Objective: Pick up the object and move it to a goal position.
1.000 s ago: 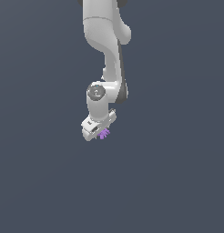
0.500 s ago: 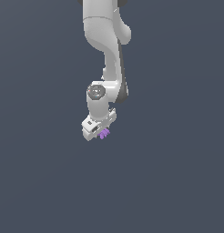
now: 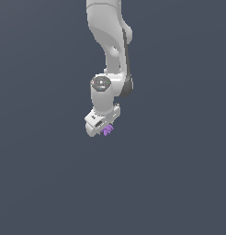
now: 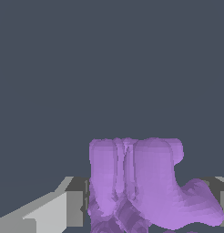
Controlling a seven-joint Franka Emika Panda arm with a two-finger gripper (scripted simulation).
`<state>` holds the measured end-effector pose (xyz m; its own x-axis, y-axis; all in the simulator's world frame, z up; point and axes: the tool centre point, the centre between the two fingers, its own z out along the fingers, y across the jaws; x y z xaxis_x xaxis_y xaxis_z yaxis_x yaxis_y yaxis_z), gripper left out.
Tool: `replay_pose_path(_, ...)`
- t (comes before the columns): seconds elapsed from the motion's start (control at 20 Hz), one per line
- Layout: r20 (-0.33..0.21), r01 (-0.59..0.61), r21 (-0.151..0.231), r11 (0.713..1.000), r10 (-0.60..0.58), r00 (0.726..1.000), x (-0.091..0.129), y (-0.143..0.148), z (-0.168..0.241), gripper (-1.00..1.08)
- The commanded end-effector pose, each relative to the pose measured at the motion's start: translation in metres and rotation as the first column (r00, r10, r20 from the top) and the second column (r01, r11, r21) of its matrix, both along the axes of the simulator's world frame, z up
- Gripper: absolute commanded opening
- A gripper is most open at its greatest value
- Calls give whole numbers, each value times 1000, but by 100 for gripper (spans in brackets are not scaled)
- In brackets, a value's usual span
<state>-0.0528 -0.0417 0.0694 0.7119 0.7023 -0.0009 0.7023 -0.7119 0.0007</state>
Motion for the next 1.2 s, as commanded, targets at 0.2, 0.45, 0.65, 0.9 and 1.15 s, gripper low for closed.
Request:
replay_pose_path(0.2,1,-1,-1,1000,1,1000,-15,22,45,-100)
replay_pose_path(0.45,0,-1,-1,1000,1,1000,-29,44,90,-100)
replay_pose_path(0.65,0,-2,-1,1000,2,1000,-41,62,127,-100)
replay_pose_path(0.9,0,-2,-1,1000,2,1000,-52,81,167,-100)
replay_pose_path(1.15,0,-2,0,1000,2,1000,-60,95,198,-100)
